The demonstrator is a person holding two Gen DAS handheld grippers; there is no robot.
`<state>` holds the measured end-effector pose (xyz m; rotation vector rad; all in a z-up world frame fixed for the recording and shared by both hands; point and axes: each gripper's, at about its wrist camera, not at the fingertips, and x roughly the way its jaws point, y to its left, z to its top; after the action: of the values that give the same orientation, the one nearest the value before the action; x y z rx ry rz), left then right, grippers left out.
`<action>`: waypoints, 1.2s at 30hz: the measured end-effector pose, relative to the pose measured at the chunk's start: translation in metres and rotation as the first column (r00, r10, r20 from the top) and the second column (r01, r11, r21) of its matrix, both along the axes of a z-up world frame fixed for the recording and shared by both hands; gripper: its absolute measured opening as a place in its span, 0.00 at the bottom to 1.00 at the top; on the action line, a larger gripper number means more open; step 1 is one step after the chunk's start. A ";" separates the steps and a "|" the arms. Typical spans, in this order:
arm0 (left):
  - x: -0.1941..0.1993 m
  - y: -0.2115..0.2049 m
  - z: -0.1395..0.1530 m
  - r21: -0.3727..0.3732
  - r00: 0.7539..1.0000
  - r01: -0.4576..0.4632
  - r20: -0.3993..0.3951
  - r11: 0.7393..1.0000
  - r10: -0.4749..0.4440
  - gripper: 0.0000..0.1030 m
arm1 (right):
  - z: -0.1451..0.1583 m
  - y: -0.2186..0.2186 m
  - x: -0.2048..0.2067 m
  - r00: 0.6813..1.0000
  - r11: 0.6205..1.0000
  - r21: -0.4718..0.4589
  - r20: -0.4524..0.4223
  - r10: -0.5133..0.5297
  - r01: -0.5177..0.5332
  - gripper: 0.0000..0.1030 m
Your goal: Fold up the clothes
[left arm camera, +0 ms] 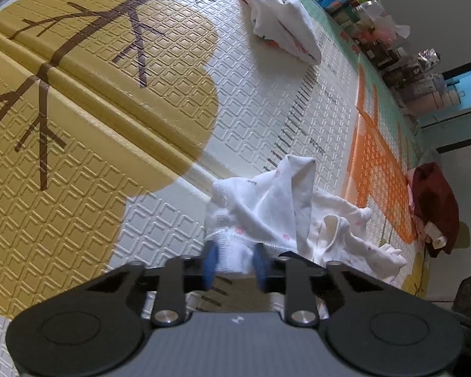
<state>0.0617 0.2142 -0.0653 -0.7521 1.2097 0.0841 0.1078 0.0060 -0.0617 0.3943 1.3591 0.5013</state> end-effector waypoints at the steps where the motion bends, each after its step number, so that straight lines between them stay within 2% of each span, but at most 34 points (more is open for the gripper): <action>1: 0.000 0.000 0.000 -0.003 1.000 -0.002 0.002 1.000 0.002 0.16 | 0.001 0.001 0.000 1.000 1.000 0.002 0.002 0.002 -0.002 0.10; 6: -0.002 0.001 0.005 -0.026 1.000 -0.005 0.024 1.000 0.005 0.11 | 0.010 -0.001 -0.001 0.999 1.000 -0.001 0.041 0.011 -0.011 0.05; 18: 0.002 -0.021 0.042 -0.052 0.994 0.065 0.095 0.997 -0.060 0.12 | 0.062 -0.020 -0.001 0.988 0.998 -0.009 0.141 0.062 -0.062 0.04; 27: 0.012 -0.063 0.060 -0.099 0.979 0.166 0.137 0.981 -0.152 0.12 | 0.097 -0.068 0.001 0.982 0.996 -0.062 0.174 0.080 -0.070 0.04; 33: 0.022 -0.096 0.060 -0.115 0.968 0.228 0.137 0.967 -0.212 0.14 | 0.105 -0.101 0.010 0.982 0.990 -0.126 0.173 0.081 -0.060 0.04; 36: 0.025 -0.107 0.061 -0.093 0.964 0.243 0.130 0.965 -0.231 0.13 | 0.106 -0.117 0.015 0.981 0.984 -0.170 0.180 0.076 -0.045 0.04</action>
<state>0.0865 0.1073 -0.0046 -0.6909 1.1896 -0.2233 0.1229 -0.1107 0.0439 0.1655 1.2231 0.4600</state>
